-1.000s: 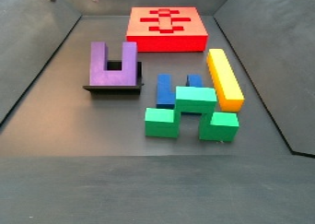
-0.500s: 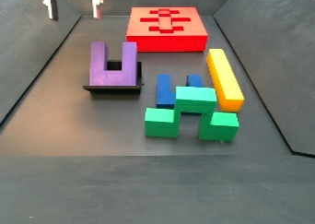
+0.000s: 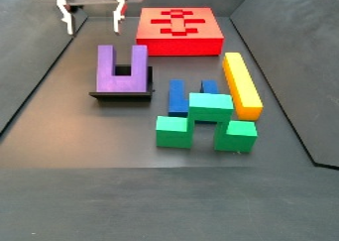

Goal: Pick up the purple object. Move up. Place the purple object on the fixture. Regrasp the purple object. Move to above the board. Insert the purple object.
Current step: Regrasp the purple object.

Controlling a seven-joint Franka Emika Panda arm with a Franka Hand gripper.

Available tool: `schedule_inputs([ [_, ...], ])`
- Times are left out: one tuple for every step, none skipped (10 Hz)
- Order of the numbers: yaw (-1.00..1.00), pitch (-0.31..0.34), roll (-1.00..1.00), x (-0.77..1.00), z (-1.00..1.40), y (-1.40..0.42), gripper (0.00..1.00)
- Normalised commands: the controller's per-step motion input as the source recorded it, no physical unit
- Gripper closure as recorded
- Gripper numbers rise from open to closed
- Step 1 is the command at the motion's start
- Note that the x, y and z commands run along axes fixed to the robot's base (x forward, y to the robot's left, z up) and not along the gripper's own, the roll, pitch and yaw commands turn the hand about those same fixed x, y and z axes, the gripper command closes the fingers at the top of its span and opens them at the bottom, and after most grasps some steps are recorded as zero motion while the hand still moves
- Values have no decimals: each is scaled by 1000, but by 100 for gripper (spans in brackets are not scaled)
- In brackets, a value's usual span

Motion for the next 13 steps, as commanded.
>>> schedule_inputs([
  [86,249,731,329,-460,-389,0],
  [109,254,723,383,-431,-309,0],
  [140,269,583,497,-226,-83,0],
  [120,246,323,543,0,43,0],
  [0,126,0,457,-34,320,0],
  [0,37,-20,494,-129,314,0],
  [-11,100,26,583,-203,189,0],
  [-6,91,109,580,-240,89,0],
  [-51,40,260,426,-269,0,0],
  [-46,63,303,417,-320,-71,0],
  [-34,194,337,543,-217,-89,0],
  [-29,246,280,577,-140,-54,0],
  [-20,103,9,91,0,0,0],
])
